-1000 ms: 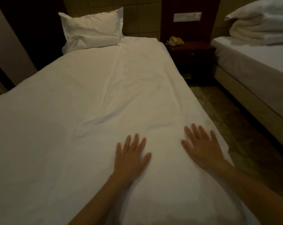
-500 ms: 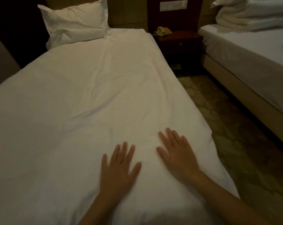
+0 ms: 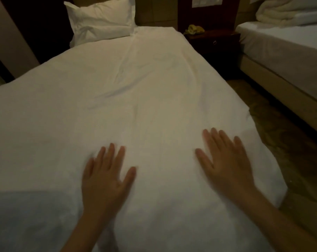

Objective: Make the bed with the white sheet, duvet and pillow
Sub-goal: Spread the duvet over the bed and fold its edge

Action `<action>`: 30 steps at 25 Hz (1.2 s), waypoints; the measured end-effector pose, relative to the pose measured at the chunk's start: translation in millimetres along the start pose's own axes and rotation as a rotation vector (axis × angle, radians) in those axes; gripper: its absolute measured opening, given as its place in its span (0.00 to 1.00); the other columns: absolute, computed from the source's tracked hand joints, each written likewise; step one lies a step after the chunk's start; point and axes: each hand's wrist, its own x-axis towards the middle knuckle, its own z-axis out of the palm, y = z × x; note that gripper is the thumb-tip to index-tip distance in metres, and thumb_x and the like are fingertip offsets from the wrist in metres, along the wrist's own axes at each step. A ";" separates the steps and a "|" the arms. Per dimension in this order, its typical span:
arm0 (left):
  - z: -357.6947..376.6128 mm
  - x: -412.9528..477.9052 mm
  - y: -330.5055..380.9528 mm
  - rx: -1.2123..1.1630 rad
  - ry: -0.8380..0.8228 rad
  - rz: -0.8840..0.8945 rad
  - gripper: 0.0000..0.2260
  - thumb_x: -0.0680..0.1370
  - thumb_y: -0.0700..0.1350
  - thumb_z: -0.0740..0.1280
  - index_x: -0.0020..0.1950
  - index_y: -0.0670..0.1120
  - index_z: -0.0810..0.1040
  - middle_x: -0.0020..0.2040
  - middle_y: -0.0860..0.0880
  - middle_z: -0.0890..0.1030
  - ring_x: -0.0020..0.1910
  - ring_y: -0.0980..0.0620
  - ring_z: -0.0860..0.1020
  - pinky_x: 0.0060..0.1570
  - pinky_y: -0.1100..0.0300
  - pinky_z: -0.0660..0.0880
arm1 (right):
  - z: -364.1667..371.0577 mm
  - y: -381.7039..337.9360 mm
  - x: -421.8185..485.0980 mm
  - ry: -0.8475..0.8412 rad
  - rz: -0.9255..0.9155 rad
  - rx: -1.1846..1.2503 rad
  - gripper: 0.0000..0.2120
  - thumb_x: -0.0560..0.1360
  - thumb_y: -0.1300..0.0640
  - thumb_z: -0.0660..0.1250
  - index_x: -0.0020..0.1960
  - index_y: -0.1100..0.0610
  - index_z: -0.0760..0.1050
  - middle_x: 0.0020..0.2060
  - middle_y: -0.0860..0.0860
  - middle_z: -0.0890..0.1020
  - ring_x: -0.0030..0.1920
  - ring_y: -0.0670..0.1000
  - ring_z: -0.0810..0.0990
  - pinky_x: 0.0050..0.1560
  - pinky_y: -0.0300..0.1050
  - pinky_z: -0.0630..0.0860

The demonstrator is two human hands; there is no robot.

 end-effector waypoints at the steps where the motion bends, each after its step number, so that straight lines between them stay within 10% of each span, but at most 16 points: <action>1: -1.3 -8.7 -10.6 0.002 0.022 -0.065 0.30 0.78 0.65 0.44 0.72 0.52 0.69 0.73 0.47 0.68 0.72 0.46 0.66 0.68 0.48 0.57 | -1.8 11.1 -4.4 0.041 0.044 -0.021 0.36 0.76 0.36 0.37 0.75 0.53 0.61 0.74 0.53 0.64 0.74 0.55 0.60 0.73 0.54 0.50; 4: -8.8 -36.0 14.5 -0.181 0.088 -0.137 0.30 0.76 0.63 0.49 0.73 0.51 0.68 0.74 0.47 0.64 0.73 0.45 0.62 0.69 0.41 0.55 | -2.2 -4.3 -29.7 0.144 0.084 0.030 0.35 0.76 0.38 0.38 0.74 0.55 0.62 0.73 0.54 0.64 0.74 0.57 0.60 0.73 0.57 0.50; 7: 3.8 -66.4 63.5 -0.134 0.094 0.161 0.34 0.75 0.68 0.51 0.76 0.50 0.59 0.77 0.49 0.58 0.75 0.47 0.56 0.70 0.43 0.51 | 9.6 -25.9 -69.9 0.107 -0.078 0.020 0.31 0.78 0.38 0.45 0.76 0.52 0.58 0.75 0.54 0.59 0.75 0.56 0.57 0.73 0.54 0.45; 13: 27.4 -95.0 -8.8 -0.018 0.135 0.175 0.47 0.67 0.76 0.52 0.78 0.53 0.44 0.78 0.51 0.41 0.77 0.47 0.42 0.72 0.45 0.46 | 14.2 32.9 -121.3 0.074 -0.059 -0.129 0.41 0.74 0.28 0.43 0.78 0.54 0.50 0.77 0.55 0.48 0.76 0.56 0.47 0.74 0.52 0.39; 25: 50.8 -143.5 9.5 -0.034 0.031 0.184 0.60 0.57 0.74 0.65 0.78 0.48 0.42 0.79 0.49 0.45 0.77 0.48 0.44 0.72 0.45 0.40 | 35.5 47.8 -161.9 0.047 -0.108 -0.119 0.46 0.72 0.27 0.47 0.77 0.59 0.47 0.75 0.56 0.55 0.77 0.51 0.45 0.75 0.50 0.38; 30: 82.5 -183.8 63.8 0.008 0.033 0.472 0.62 0.56 0.69 0.71 0.78 0.45 0.43 0.78 0.48 0.47 0.77 0.48 0.46 0.72 0.45 0.43 | 81.8 16.8 -194.4 0.049 -0.450 -0.139 0.52 0.67 0.27 0.57 0.77 0.60 0.48 0.75 0.56 0.56 0.75 0.55 0.56 0.75 0.54 0.48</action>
